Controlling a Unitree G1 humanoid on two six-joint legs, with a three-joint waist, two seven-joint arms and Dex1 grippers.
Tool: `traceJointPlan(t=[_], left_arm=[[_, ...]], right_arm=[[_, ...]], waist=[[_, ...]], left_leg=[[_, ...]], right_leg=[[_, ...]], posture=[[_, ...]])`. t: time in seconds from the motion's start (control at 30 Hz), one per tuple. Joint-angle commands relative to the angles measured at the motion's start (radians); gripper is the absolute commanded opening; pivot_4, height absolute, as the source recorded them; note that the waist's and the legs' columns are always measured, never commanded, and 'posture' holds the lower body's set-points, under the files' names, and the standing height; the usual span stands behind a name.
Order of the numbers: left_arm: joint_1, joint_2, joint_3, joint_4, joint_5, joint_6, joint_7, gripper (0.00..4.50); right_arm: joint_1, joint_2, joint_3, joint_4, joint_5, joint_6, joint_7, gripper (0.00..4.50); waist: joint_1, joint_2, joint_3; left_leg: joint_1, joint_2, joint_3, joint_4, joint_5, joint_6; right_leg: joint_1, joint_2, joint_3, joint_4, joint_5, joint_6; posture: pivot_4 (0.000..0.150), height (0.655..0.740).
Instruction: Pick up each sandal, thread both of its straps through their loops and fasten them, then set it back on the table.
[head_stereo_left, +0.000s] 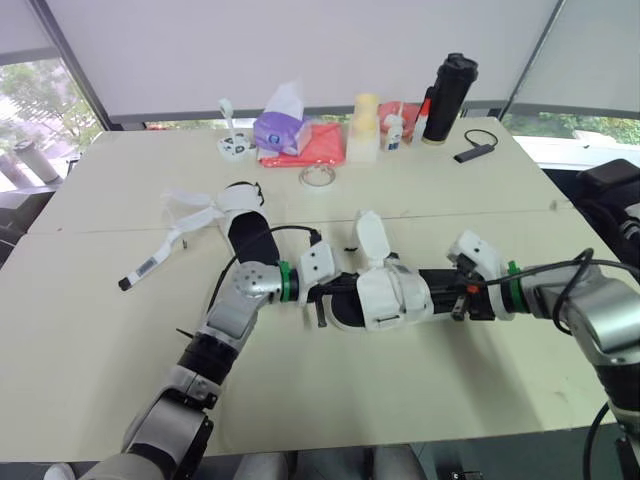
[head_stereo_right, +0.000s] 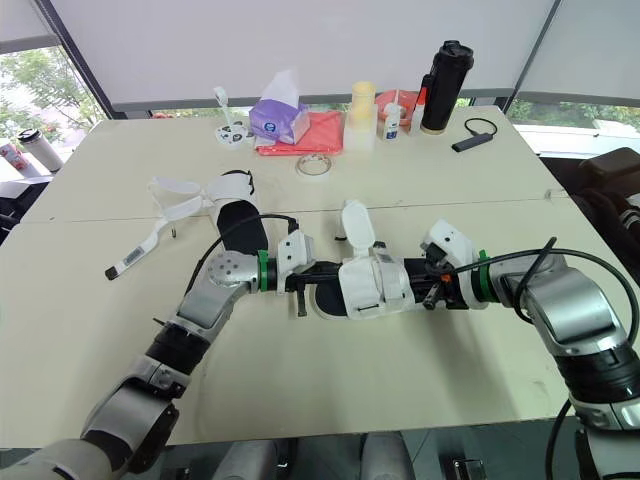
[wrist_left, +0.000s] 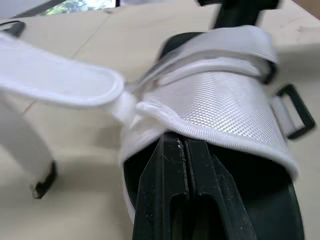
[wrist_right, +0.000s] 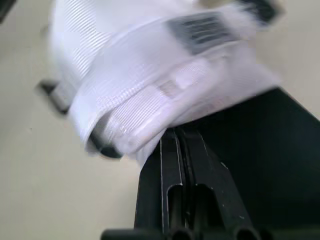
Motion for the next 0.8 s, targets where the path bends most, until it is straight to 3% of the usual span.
traceJointPlan(t=[0.03,0.27,0.5,0.8], left_arm=[[-0.033,-0.003,0.025,0.015,-0.014,-0.037,0.002,0.00],[-0.027,0.001,0.020,0.015,-0.015,-0.040,-0.015,0.00],[0.059,0.087,-0.005,-0.083,-0.022,0.015,-0.101,0.00],[0.070,0.094,-0.003,-0.094,-0.021,0.034,-0.109,0.00]], right_arm=[[0.017,-0.013,-0.033,-0.091,0.047,0.010,-0.011,0.04],[0.020,-0.003,-0.030,-0.099,0.067,0.018,-0.064,0.04],[0.006,-0.065,-0.020,-0.051,0.018,-0.059,-0.081,0.04],[-0.023,-0.124,-0.042,-0.028,0.017,-0.084,-0.063,0.04]], waist=[[-0.001,0.000,0.000],[-0.001,0.000,0.000],[-0.003,0.000,0.000],[0.000,0.000,0.000]], left_leg=[[0.000,0.000,0.000,0.000,0.000,0.000],[0.000,0.000,0.000,0.000,0.000,0.000],[0.000,0.000,0.000,0.000,0.000,0.000],[0.000,0.000,0.000,0.001,0.000,0.000]], right_leg=[[0.000,0.000,0.000,0.000,0.000,0.000],[0.000,0.000,0.000,0.000,0.000,0.000],[0.000,0.000,0.000,0.000,0.000,0.000],[0.000,0.000,0.000,0.000,0.000,0.000]], posture=[[0.150,0.7400],[0.150,0.7400],[0.150,0.7400],[0.150,0.7400]])
